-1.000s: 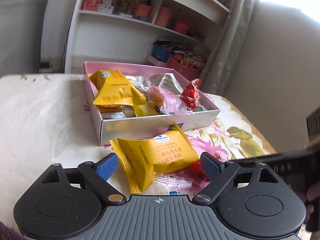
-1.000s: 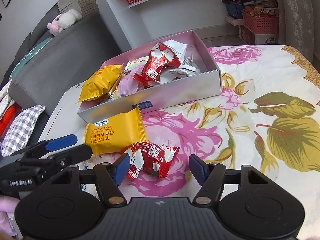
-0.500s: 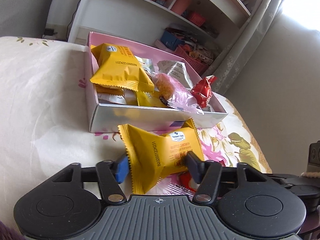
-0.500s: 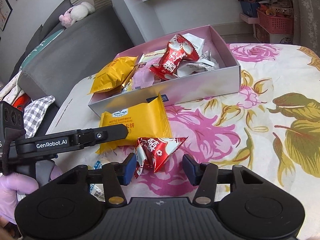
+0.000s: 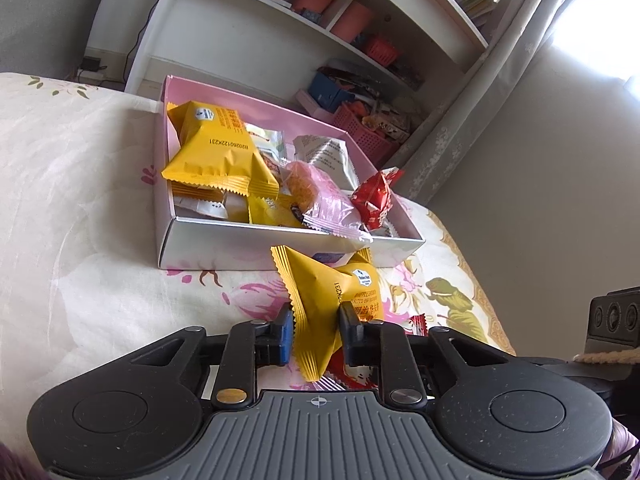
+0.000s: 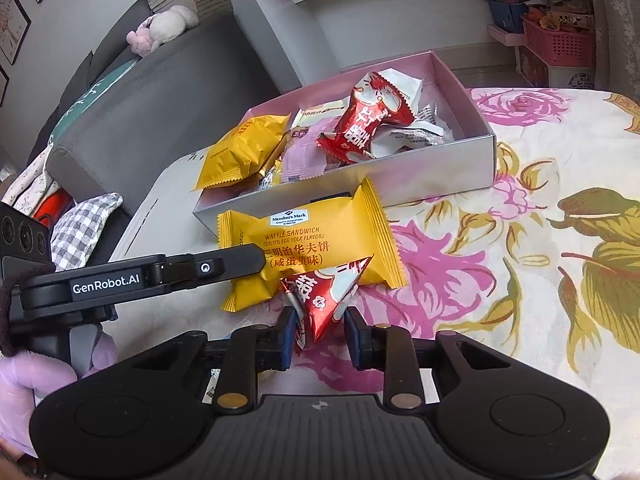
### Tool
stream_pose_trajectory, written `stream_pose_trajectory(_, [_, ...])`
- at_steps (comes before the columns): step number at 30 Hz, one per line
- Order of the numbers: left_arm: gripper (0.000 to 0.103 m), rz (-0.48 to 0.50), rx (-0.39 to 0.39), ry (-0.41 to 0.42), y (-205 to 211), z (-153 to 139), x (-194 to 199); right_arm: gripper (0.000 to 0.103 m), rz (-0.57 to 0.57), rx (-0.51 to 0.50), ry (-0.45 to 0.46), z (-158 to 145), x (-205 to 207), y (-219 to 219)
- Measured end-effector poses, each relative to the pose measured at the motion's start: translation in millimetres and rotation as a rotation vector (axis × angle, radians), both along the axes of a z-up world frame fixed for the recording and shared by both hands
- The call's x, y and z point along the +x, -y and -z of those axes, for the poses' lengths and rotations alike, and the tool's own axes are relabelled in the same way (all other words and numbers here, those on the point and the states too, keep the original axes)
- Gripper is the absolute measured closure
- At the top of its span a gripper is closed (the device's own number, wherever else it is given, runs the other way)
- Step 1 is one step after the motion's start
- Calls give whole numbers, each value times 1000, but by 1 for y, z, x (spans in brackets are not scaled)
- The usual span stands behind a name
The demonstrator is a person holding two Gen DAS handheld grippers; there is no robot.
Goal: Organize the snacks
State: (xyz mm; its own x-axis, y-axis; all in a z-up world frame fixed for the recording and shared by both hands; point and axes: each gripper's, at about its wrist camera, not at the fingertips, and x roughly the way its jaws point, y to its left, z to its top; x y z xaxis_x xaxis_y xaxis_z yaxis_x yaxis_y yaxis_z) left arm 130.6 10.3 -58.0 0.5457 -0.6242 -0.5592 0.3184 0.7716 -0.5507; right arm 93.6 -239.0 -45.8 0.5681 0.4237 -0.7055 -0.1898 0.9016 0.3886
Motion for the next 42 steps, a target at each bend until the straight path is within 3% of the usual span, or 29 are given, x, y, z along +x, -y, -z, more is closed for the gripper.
stream_pose_trajectory(10, [91,-24,-46,25,-6,-17,-6,93,41,19,36,-16,-7,13])
stream_pose_trajectory(12, [92,-37,-60,28,-10,-21,-6,102,48,29,42,-18,-8,15])
stream_pose_trajectory(14, [94,-48,-76,35,-14,-25,-7,103,51,36,44,-20,-9,17])
stream_pose_trajectory(16, [103,-56,-86,44,-17,-30,-8,103,57,34,47,-21,-9,18])
stream_pose_trajectory(19, [103,-62,-94,51,-21,-33,-8,103,56,32,44,-20,-9,17])
stream_pose_trajectory(22, [103,-65,-86,48,-24,-32,-8,75,71,25,26,-17,-9,17])
stream_pose_trajectory(23, [103,-65,-84,45,-25,-32,-8,56,80,18,27,-17,-9,18])
stream_pose_trajectory(24, [103,-65,-82,44,-26,-31,-7,47,90,11,31,-17,-10,18])
stream_pose_trajectory(34, [103,-66,-87,62,-27,-36,-11,45,123,-121,5,-18,-11,18])
stream_pose_trajectory(38, [103,-62,-80,66,-25,-37,-12,38,156,-163,-19,-24,-15,22])
stream_pose_trajectory(40, [103,-64,-83,66,-26,-37,-12,40,162,-148,-54,-21,-14,25])
stream_pose_trajectory(42, [103,-64,-86,69,-26,-38,-12,58,165,-133,-104,-15,-13,26])
